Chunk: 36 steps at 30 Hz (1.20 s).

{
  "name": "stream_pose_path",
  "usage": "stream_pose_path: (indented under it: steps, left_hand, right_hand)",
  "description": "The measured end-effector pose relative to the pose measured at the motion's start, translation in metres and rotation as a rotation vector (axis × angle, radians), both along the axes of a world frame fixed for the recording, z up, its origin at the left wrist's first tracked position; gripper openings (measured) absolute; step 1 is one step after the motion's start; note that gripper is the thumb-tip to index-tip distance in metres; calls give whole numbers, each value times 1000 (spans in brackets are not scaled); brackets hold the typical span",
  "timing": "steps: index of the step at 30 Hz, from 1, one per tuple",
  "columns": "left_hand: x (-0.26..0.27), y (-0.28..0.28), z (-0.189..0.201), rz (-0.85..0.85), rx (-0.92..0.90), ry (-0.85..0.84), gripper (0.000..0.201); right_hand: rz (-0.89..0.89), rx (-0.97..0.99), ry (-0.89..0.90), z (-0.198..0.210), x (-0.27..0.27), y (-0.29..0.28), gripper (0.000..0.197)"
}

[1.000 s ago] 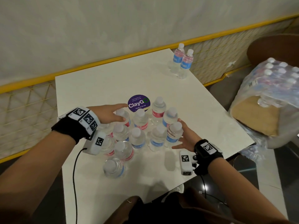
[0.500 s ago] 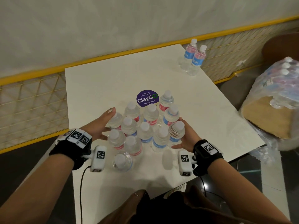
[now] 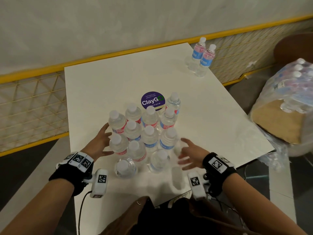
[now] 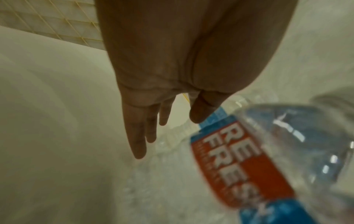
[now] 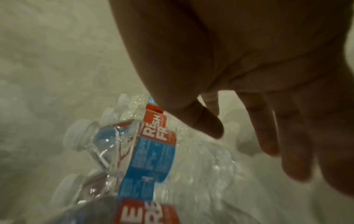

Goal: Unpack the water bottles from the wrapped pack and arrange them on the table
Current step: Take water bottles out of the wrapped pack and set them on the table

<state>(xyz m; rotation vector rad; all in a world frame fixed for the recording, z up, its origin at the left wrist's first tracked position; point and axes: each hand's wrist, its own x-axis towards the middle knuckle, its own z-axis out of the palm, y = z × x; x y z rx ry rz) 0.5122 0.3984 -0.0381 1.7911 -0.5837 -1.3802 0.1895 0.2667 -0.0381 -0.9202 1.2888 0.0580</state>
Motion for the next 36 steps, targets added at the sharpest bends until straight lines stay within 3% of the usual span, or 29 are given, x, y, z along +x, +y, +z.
stream_pose_path:
  steps: [2, 4, 6, 7, 11, 13, 16, 21, 26, 31, 36]
  left_hand:
    - [-3, 12, -12, -120, -50, -188, 88]
    - [-5, 24, -32, -288, -118, -394, 86]
    - [-11, 35, -47, -512, -24, -558, 81]
    - [-10, 36, -55, -566, 21, -597, 90]
    - [-12, 17, -50, -448, -254, -418, 122]
    - [-11, 9, -42, -373, -293, -345, 138]
    - [-12, -2, -35, -282, -321, -281, 140]
    - [-2, -4, -43, -315, -271, -324, 149]
    - [-10, 7, -49, -440, -248, -363, 138]
    - [-11, 1, -59, -372, -193, -357, 118]
    - [-6, -1, -69, -289, -163, -352, 116]
  right_hand:
    - [110, 147, -49, -5, -10, 15, 81]
    - [156, 253, -161, -7, -9, 27, 103]
    - [184, 261, -241, -6, 1, 32, 110]
    - [197, 249, -269, -5, 8, 32, 107]
    - [128, 205, -312, -8, 25, 27, 109]
    - [97, 178, -345, -7, 29, 25, 107]
    - [86, 157, -373, -4, 33, 22, 102]
    - [78, 127, -363, -8, 26, 26, 108]
    - [133, 46, -293, -9, 30, 33, 122]
    - [121, -14, -300, -10, 44, 35, 114]
    - [88, -50, -296, -15, 53, 36, 121]
